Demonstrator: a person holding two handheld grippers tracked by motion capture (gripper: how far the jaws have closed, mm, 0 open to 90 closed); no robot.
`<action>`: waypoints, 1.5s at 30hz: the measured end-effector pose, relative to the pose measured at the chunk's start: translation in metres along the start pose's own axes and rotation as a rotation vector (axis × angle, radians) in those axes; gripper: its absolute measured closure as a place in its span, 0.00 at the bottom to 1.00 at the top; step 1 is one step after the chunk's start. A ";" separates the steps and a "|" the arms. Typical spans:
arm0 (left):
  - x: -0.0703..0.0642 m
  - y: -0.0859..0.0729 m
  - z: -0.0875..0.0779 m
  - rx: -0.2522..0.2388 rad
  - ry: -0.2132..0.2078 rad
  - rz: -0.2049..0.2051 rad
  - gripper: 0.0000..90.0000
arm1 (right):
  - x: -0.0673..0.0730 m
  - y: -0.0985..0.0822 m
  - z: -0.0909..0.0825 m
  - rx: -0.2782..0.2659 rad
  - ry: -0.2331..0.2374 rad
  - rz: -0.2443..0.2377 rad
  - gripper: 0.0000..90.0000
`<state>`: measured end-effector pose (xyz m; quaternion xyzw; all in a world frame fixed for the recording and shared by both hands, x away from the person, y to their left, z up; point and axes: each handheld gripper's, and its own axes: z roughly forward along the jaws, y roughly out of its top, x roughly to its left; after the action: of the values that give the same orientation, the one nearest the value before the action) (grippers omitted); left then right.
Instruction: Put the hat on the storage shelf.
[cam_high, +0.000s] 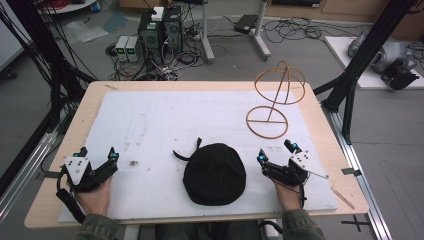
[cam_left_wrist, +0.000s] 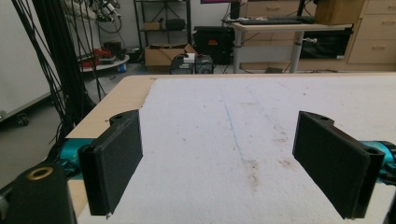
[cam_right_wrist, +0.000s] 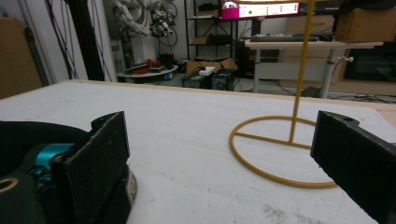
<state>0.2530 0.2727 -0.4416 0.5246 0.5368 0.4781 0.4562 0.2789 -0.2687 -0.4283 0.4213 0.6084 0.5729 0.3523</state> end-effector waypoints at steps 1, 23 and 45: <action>0.000 0.000 0.000 0.001 0.000 0.000 0.18 | 0.002 0.000 0.001 -0.001 0.008 -0.004 0.04; 0.000 0.000 0.001 0.010 -0.010 -0.012 0.18 | 0.037 0.003 0.008 0.032 0.216 -0.036 0.04; 0.001 0.000 0.002 0.026 -0.014 -0.012 0.19 | 0.069 -0.001 0.016 0.075 0.363 -0.067 0.04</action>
<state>0.2551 0.2737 -0.4423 0.5307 0.5429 0.4647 0.4558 0.2664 -0.1991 -0.4275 0.3035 0.6966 0.6044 0.2394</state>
